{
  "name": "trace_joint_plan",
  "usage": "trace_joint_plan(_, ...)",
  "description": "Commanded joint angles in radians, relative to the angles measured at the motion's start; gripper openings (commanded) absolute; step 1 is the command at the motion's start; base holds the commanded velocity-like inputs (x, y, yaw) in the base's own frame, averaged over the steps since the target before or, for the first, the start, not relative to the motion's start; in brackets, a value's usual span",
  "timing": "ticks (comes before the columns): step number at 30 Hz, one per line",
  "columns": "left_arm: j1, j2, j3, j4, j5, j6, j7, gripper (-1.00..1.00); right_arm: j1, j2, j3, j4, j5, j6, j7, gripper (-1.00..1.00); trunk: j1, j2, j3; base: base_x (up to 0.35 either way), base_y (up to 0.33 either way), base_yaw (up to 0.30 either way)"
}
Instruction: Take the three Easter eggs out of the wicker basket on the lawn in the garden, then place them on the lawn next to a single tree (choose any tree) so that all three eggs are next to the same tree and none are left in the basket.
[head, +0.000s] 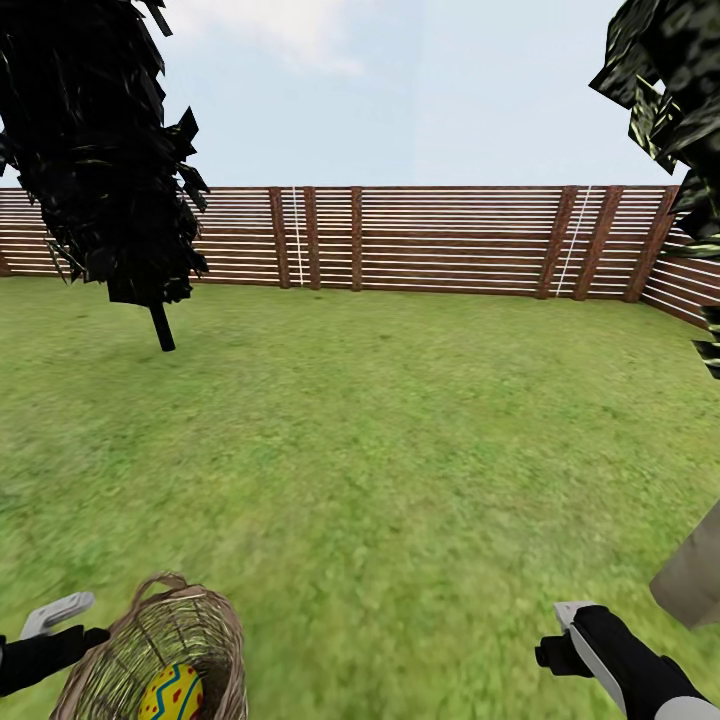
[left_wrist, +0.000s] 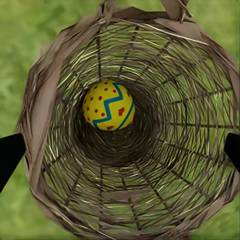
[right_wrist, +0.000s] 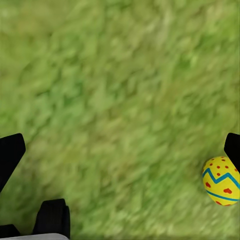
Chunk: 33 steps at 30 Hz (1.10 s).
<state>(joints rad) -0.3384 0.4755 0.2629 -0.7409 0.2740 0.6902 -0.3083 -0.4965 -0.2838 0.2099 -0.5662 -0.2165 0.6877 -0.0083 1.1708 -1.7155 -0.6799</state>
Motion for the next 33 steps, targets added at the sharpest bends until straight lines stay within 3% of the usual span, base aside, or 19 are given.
trace_joint_plan(1, -0.001, -0.001, 0.003, -0.001, 0.002, 0.007, -0.003, 1.0, -0.001, -0.002, 0.006, -0.001, -0.004, 0.004, -0.001, 1.0, 0.0, -0.001, -0.001, 0.0, 0.0, 0.0)
trace_joint_plan(11, -0.001, -0.006, 0.005, -0.001, 0.001, 0.004, 0.002, 1.0, -0.001, 0.0, 0.008, -0.001, -0.004, 0.004, -0.001, 1.0, 0.0, -0.001, -0.001, 0.0, 0.0, 0.0)
trace_joint_plan(19, -0.001, -0.034, 0.004, 0.0, -0.001, 0.006, 0.004, 1.0, -0.001, -0.003, 0.006, -0.001, -0.004, 0.004, -0.001, 1.0, 0.0, -0.001, -0.001, 0.0, 0.0, 0.0)
trace_joint_plan(33, -0.001, -0.039, 0.004, 0.0, -0.007, 0.009, 0.003, 1.0, -0.001, -0.002, 0.006, -0.001, -0.004, 0.004, -0.002, 1.0, 0.0, -0.001, -0.001, 0.0, 0.0, 0.0)
